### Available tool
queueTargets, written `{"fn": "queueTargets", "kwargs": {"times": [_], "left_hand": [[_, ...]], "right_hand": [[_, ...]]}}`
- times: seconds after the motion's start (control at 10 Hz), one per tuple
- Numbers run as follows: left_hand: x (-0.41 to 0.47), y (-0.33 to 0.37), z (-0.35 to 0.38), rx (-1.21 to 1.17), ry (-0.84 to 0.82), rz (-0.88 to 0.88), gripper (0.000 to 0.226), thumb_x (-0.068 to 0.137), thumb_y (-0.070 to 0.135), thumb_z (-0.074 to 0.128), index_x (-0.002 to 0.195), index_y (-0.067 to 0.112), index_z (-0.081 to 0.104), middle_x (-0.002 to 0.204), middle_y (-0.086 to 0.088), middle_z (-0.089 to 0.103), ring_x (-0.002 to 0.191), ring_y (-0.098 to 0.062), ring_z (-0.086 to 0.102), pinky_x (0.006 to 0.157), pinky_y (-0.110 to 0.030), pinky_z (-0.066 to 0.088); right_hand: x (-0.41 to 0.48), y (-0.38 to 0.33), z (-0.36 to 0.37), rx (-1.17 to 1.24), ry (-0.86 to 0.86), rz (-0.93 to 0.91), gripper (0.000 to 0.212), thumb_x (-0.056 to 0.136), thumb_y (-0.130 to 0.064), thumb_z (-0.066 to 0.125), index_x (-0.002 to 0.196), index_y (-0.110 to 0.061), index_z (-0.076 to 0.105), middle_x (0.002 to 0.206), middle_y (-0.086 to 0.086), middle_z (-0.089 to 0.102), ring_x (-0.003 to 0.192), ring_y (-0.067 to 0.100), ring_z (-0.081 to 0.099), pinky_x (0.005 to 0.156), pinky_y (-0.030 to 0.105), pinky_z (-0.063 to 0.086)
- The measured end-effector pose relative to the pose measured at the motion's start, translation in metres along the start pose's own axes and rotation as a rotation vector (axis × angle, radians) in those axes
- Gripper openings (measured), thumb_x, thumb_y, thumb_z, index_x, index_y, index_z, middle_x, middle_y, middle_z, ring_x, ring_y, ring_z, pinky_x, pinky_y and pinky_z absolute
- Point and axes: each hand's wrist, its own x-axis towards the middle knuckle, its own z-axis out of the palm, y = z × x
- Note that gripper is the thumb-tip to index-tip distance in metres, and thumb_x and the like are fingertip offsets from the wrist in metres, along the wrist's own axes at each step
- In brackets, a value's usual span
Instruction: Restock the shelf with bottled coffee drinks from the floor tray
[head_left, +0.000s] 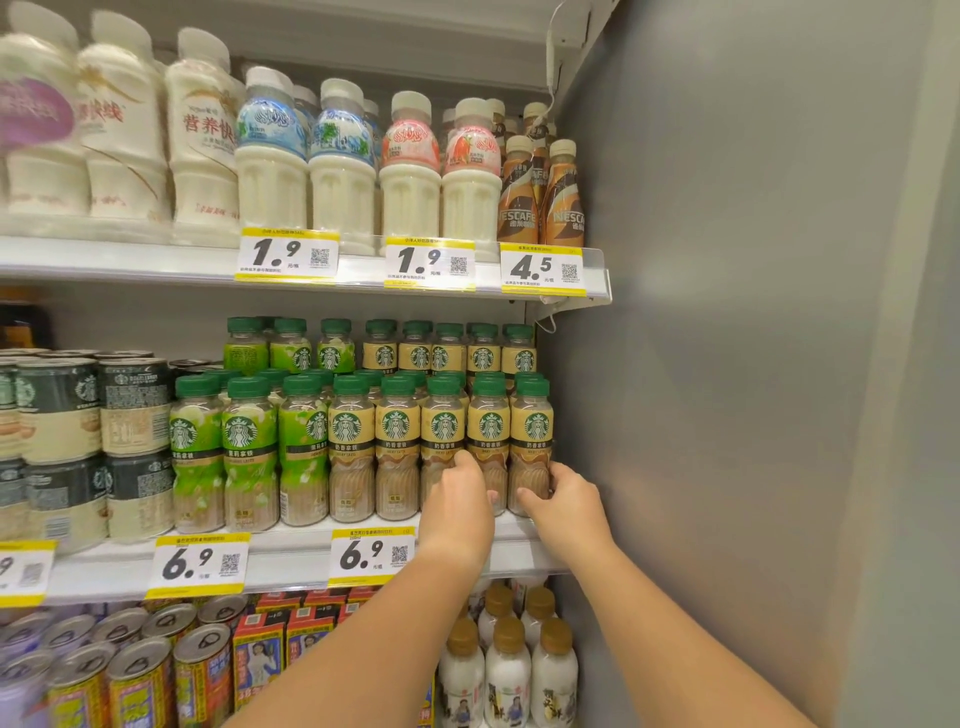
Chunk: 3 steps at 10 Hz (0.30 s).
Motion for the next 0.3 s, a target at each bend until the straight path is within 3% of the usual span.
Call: {"fn": "queueTargets", "kwargs": {"times": [0.1,0.2,0.3], "left_hand": [[-0.006,-0.005,-0.007,0.016,-0.049,0.065,0.035,0.093,0.035,0.067,0.097,0.013,0.04,0.096,-0.011,0.066,0.091,-0.03,0.067,0.061,-0.032,0.047],[-0.017,-0.017,-0.024,0.18,-0.028,0.209,0.038,0.097,0.05,0.052,0.107,0.014,0.045,0.106,-0.008,0.061,0.098,-0.028,0.063,0.063,-0.032,0.044],[-0.028,-0.034,-0.049,0.399,-0.091,0.304,0.053,0.097,0.06,0.038,0.121,0.014,0.046,0.121,-0.009,0.055,0.112,-0.031,0.054,0.085,-0.042,0.048]], "right_hand": [[-0.007,-0.005,-0.003,-0.18,-0.021,-0.029,0.045,0.089,-0.044,0.066,0.129,-0.023,0.056,0.115,-0.004,0.066,0.104,0.018,0.063,0.087,0.039,0.057],[-0.023,-0.014,-0.011,-0.442,-0.014,-0.081,0.057,0.088,-0.056,0.056,0.13,-0.019,0.051,0.123,0.004,0.062,0.111,0.025,0.06,0.089,0.044,0.055],[-0.043,-0.03,-0.014,-0.676,-0.045,-0.174,0.07,0.087,-0.064,0.049,0.137,-0.016,0.044,0.132,0.008,0.055,0.126,0.031,0.05,0.101,0.045,0.046]]}}
